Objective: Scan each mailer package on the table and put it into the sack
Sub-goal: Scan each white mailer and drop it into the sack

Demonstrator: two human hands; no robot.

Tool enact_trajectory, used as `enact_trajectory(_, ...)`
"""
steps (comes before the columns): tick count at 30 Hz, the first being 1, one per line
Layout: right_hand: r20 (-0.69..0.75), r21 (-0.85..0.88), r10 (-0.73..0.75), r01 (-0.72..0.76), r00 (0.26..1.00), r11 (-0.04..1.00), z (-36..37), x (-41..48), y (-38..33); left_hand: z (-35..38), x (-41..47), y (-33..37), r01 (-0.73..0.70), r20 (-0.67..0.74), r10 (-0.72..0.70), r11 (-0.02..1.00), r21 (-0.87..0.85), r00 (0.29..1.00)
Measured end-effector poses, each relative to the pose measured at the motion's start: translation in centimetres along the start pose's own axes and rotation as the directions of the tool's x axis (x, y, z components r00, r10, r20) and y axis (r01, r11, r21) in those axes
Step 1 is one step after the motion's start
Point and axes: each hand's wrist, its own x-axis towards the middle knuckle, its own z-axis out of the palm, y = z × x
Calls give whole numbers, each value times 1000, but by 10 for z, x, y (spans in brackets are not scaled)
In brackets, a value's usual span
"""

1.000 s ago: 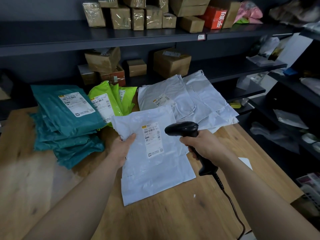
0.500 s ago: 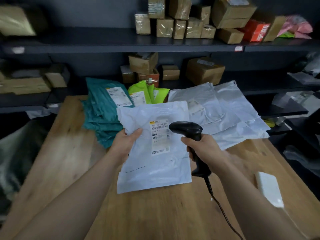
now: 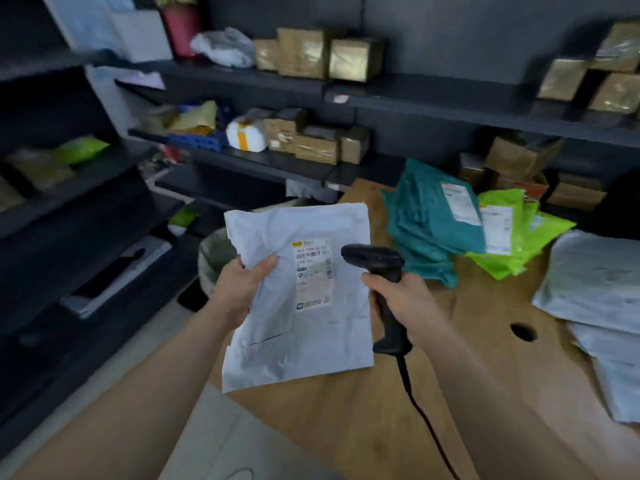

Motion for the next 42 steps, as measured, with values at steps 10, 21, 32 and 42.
enact_trajectory(10,142,-11,0,2,990,1000,238,80,-36,-223,102,52,-92,-253,74,994,-59,965)
enact_trajectory(21,-101,42,106,-102,989,994,348,195,-53,-298,286,61,22,-138,-9,996,91,990)
enact_trajectory(32,-219,166,227,-193,949,967,353,346,-45,-217,473,9,152,19,-156,981,119,988)
enact_trajectory(42,-313,240,357,-291,880,926,361,434,-11,-190,584,-103,401,190,-490,839,367,851)
